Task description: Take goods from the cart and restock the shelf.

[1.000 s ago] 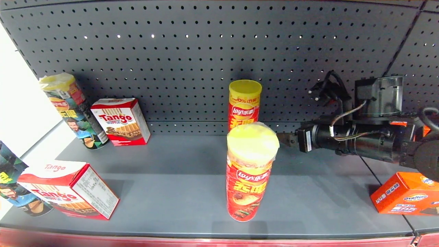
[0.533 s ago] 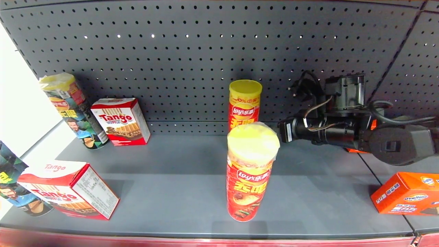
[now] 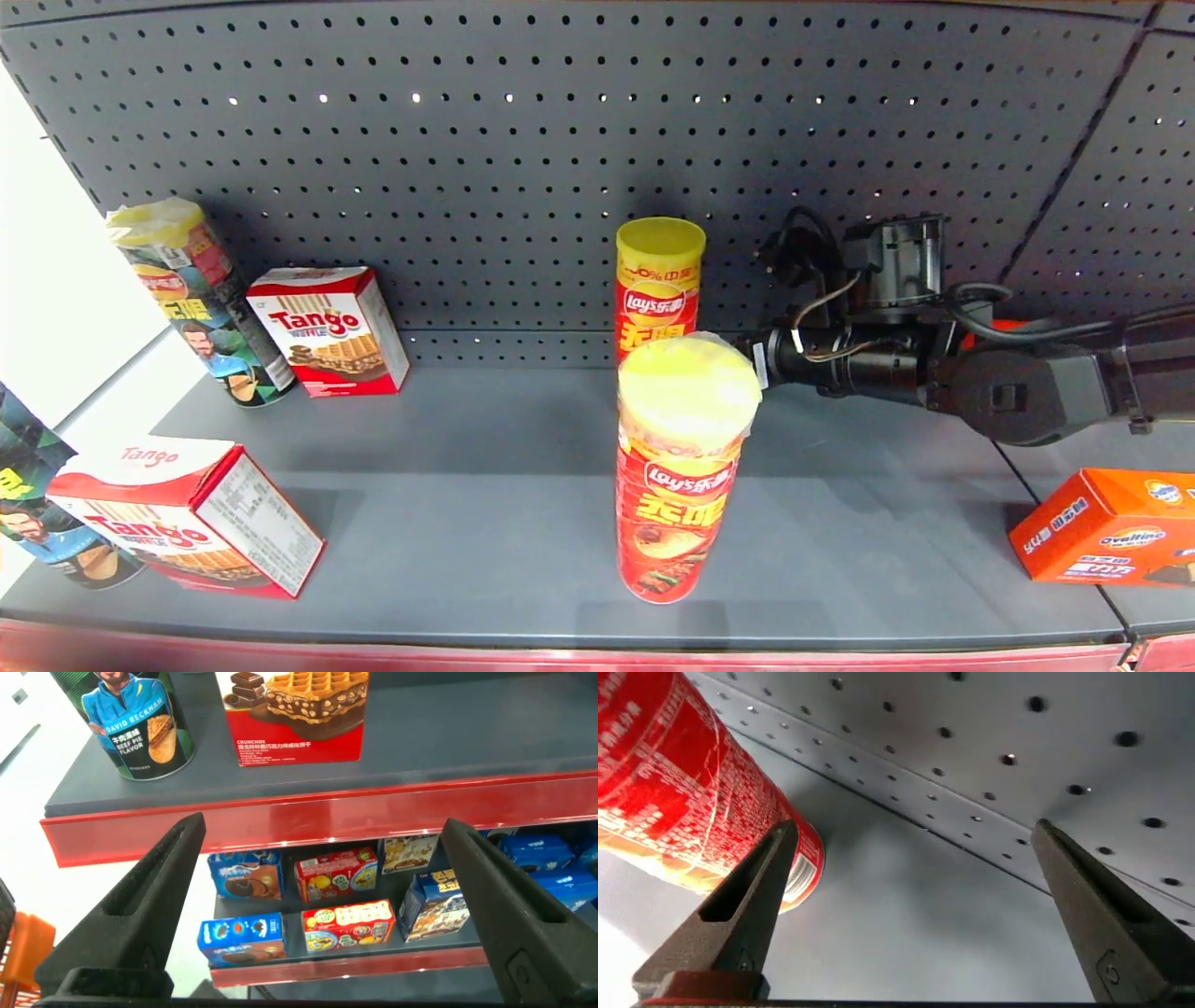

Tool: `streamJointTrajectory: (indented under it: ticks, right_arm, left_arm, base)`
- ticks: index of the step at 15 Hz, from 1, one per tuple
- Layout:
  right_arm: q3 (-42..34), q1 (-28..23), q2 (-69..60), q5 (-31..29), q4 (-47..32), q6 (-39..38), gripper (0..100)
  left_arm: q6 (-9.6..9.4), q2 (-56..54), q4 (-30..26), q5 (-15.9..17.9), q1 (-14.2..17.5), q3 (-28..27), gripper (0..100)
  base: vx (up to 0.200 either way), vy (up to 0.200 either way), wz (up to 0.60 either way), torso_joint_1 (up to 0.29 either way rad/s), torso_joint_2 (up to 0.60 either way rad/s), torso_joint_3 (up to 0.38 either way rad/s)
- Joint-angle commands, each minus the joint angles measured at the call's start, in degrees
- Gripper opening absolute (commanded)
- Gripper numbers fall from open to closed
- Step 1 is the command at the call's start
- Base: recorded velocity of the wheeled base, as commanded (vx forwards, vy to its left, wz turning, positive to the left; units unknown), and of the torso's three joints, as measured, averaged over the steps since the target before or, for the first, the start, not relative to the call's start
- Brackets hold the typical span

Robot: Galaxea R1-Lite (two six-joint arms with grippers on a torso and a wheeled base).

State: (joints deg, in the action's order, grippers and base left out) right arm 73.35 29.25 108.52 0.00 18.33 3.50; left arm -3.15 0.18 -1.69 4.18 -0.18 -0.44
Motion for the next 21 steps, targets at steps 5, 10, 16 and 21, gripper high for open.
streamJointTrajectory:
  ticks: [5, 10, 16, 21]
  right_arm:
    - [-0.58, 0.29, -0.68, 0.00, 0.56, 0.02, 100]
    - [-6.91, -0.07, -9.47, 0.09, 0.47, 0.02, 100]
    - [-26.15, 4.33, -24.85, 0.70, 0.39, 0.28, 100]
    - [-28.44, 7.14, -27.22, 0.79, 0.30, 0.28, 100]
  left_arm:
    - [-0.02, 0.08, 0.02, -0.05, 0.01, 0.00, 100]
    - [-0.02, 0.08, 0.02, -0.05, 0.01, 0.00, 100]
    - [-0.02, 0.08, 0.02, 0.04, 0.01, 0.00, 100]
    - [-0.02, 0.08, 0.02, -0.05, 0.01, 0.00, 100]
  base:
    - [0.000, 0.000, 0.00, 0.000, 0.00, 0.000]
    - [0.000, 0.000, 0.00, 0.000, 0.00, 0.000]
    - [0.000, 0.000, 0.00, 0.000, 0.00, 0.000]
    - [0.000, 0.000, 0.00, 0.000, 0.00, 0.000]
